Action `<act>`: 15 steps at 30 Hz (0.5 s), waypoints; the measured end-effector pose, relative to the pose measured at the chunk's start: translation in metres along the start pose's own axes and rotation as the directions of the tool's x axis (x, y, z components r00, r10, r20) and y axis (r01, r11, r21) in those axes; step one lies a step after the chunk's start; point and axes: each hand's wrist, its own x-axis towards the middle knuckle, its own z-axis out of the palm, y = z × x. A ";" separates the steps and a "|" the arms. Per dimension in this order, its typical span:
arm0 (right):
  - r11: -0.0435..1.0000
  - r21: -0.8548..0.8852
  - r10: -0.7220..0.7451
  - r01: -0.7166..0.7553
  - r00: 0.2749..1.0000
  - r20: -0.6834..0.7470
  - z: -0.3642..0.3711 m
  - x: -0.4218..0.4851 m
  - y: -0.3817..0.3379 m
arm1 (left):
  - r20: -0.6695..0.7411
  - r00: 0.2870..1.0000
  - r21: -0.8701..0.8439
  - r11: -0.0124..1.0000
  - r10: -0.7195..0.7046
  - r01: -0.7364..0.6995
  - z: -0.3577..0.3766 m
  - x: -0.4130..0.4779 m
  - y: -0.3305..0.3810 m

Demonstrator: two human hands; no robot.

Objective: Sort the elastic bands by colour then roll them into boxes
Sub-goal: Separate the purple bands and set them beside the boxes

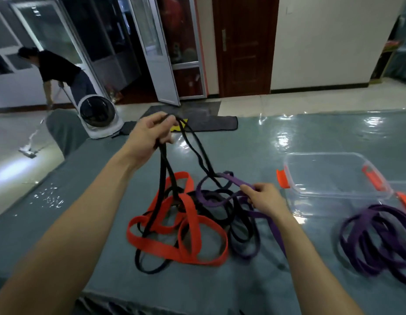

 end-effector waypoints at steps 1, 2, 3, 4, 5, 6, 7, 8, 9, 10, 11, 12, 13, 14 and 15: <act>1.000 0.012 0.008 -0.008 1.000 0.000 0.003 0.001 0.001 | -0.005 1.000 -0.049 0.999 -0.007 0.006 -0.005 0.001 0.000; 1.000 0.018 0.019 -0.019 1.000 -0.016 0.005 0.003 0.001 | 0.007 1.000 -0.037 0.999 -0.019 0.019 -0.011 0.001 -0.001; 1.000 0.011 0.028 -0.028 0.999 -0.036 0.006 0.003 0.002 | 0.016 0.999 -0.003 1.000 -0.028 0.028 -0.017 0.000 -0.003; 0.999 -0.006 0.041 -0.042 0.997 -0.059 0.007 0.004 0.003 | 0.008 0.999 -0.012 0.999 -0.031 0.031 -0.024 -0.002 -0.006; 0.998 -0.023 0.061 -0.063 0.994 -0.090 0.007 0.003 0.006 | -0.017 0.999 -0.077 0.996 -0.041 0.040 -0.029 -0.003 -0.008; 0.995 -0.036 0.083 -0.088 0.990 -0.114 0.006 0.002 0.009 | -0.039 0.998 -0.148 0.988 -0.053 0.046 -0.033 -0.004 -0.010; 0.992 -0.048 0.107 -0.113 0.987 -0.124 0.006 0.000 0.012 | -0.043 0.997 -0.174 0.983 -0.063 0.055 -0.037 -0.006 -0.012; 0.989 -0.054 0.129 -0.136 0.984 -0.121 0.007 -0.003 0.015 | -0.036 0.997 -0.150 0.987 -0.071 0.065 -0.041 -0.009 -0.014; 0.987 -0.054 0.148 -0.154 0.982 -0.114 0.008 -0.006 0.016 | -0.034 0.997 -0.108 0.992 -0.076 0.072 -0.044 -0.012 -0.016; 0.985 -0.048 0.159 -0.166 0.981 -0.112 0.008 -0.010 0.017 | -0.040 0.996 -0.085 0.993 -0.082 0.078 -0.044 -0.014 -0.018; 0.984 -0.044 0.165 -0.171 0.979 -0.116 0.008 -0.012 0.016 | -0.061 0.994 -0.070 0.994 -0.092 0.088 -0.044 -0.016 -0.022; 0.985 -0.049 0.160 -0.166 0.980 -0.121 0.007 -0.013 0.013 | -0.096 0.990 -0.040 0.994 -0.101 0.097 -0.043 -0.016 -0.026; 0.986 -0.055 0.152 -0.159 0.982 -0.116 0.007 -0.014 0.007 | -0.129 0.986 0.022 0.994 -0.107 0.111 -0.041 -0.017 -0.030; 0.987 -0.055 0.145 -0.150 0.985 -0.096 0.006 -0.015 -0.002 | -0.155 0.981 0.117 0.984 -0.117 0.136 -0.039 -0.017 -0.035; 0.988 -0.057 0.139 -0.142 0.988 -0.068 0.002 -0.017 -0.013 | -0.167 0.975 0.239 0.953 -0.148 0.186 -0.037 -0.018 -0.040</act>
